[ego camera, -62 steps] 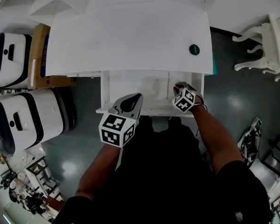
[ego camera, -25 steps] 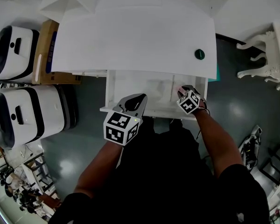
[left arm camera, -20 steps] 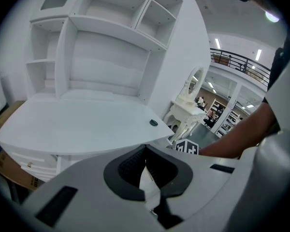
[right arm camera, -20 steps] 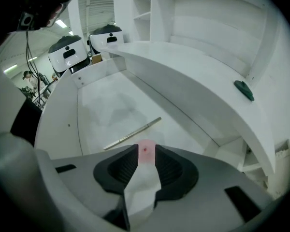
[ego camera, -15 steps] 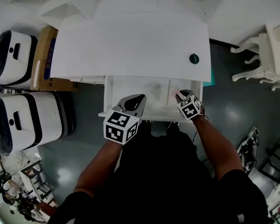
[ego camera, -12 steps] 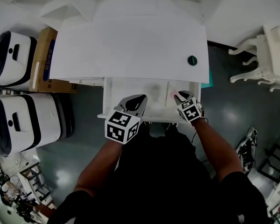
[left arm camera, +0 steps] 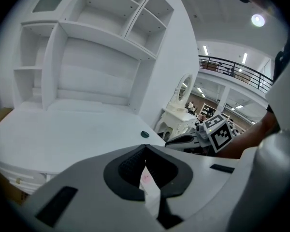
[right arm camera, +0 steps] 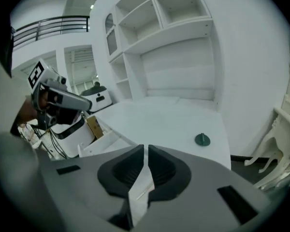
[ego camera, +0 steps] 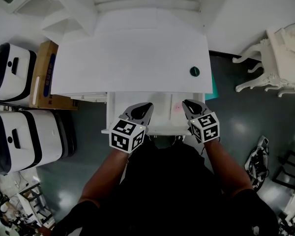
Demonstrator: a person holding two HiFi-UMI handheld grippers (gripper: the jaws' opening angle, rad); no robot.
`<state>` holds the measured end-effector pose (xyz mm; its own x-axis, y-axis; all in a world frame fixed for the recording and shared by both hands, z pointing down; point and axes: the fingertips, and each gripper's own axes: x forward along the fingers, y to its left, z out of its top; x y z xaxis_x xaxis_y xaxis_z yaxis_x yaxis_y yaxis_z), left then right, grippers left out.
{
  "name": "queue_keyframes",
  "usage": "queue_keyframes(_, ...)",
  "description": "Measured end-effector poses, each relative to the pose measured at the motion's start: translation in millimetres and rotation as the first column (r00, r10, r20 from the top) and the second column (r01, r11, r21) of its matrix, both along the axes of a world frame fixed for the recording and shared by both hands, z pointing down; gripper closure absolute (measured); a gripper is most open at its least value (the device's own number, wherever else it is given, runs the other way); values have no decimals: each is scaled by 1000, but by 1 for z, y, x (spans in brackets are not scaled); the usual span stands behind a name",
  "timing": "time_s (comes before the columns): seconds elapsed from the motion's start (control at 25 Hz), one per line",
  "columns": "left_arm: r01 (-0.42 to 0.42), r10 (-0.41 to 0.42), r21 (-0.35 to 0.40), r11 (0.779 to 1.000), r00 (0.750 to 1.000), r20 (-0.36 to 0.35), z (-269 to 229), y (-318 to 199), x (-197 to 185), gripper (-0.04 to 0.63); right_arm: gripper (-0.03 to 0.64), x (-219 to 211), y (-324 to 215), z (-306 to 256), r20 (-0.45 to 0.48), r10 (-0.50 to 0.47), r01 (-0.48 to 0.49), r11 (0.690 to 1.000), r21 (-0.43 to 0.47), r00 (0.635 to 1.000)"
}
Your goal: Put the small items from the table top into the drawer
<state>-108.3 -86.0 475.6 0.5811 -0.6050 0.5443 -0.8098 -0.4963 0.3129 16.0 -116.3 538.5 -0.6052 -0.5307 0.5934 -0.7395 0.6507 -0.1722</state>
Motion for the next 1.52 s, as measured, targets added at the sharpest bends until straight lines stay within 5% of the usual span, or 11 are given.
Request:
queue_keyframes(0.24, -35, 35, 7, 999, 999, -14, -2, 2, 9, 592, 583, 6, 4, -53, 121, 28, -34, 998, 50, 992)
queue_keyframes(0.44, -125, 114, 101, 987, 987, 110, -14, 2, 25, 592, 588, 16, 5, -69, 165, 69, -75, 997, 27, 984)
queue_keyframes(0.52, -135, 124, 113, 984, 988, 94, -21, 0, 31, 592, 589, 19, 6, -74, 176, 83, -88, 996, 23, 981)
queue_keyframes(0.72, -98, 98, 91, 991, 995, 8, -27, -4, 31, 592, 589, 23, 16, -85, 175, 76, -83, 996, 30, 982)
queue_keyframes(1.52, -127, 124, 109, 986, 992, 39, -36, -2, 42, 592, 588, 31, 25, -81, 119, 75, -83, 995, 63, 990)
